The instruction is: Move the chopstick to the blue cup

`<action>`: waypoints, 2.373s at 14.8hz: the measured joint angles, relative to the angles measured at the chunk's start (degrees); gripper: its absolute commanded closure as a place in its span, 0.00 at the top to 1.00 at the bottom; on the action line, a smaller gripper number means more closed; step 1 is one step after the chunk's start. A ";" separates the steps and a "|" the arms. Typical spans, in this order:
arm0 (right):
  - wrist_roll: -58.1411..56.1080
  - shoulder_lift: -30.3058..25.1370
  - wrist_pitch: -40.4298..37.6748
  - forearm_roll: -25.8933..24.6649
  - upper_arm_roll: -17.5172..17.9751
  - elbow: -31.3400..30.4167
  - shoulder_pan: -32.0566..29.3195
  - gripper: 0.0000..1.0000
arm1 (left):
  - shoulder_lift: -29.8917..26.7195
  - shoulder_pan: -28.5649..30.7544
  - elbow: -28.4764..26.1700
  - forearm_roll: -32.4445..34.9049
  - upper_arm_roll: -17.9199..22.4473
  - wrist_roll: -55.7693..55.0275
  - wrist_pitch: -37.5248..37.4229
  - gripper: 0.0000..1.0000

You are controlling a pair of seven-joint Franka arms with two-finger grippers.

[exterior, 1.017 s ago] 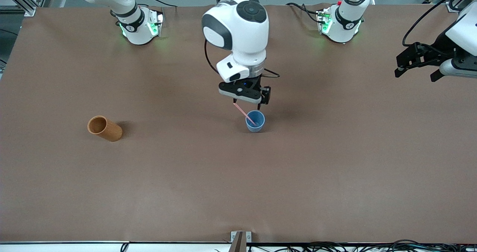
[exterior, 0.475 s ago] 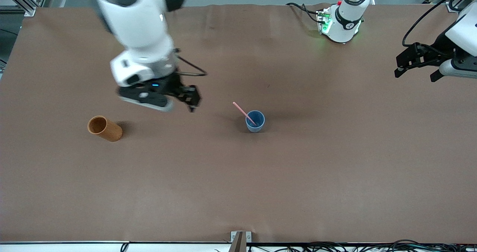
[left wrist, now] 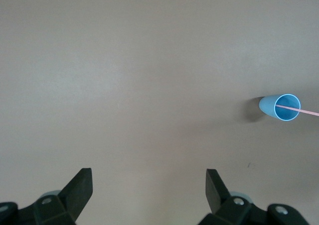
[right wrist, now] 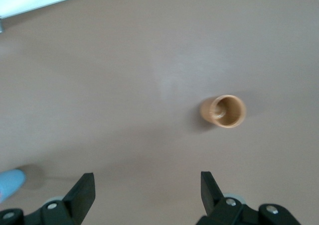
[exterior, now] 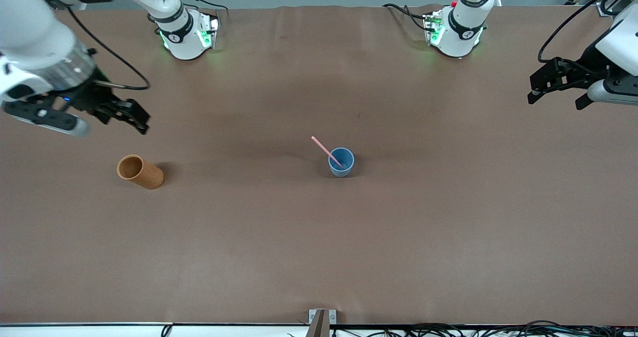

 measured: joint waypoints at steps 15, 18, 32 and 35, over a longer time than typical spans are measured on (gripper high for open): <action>-27.85 -5.24 -12.26 0.76 0.80 3.97 -11.94 0.94 | 0.01 -0.01 0.01 0.00 -0.01 0.00 -0.03 1.00; -29.53 -3.86 -12.34 1.09 0.97 4.12 -11.94 0.94 | 0.01 -0.01 0.01 0.00 -0.01 0.00 -0.03 1.00; -30.27 -1.53 -9.30 2.46 0.88 3.48 -12.04 0.94 | 0.02 -0.01 0.01 0.00 -0.02 0.00 -0.03 1.00; -30.33 -1.53 -8.82 2.49 0.85 3.46 -12.07 0.94 | 0.02 -0.01 0.01 0.00 -0.02 0.00 -0.03 1.00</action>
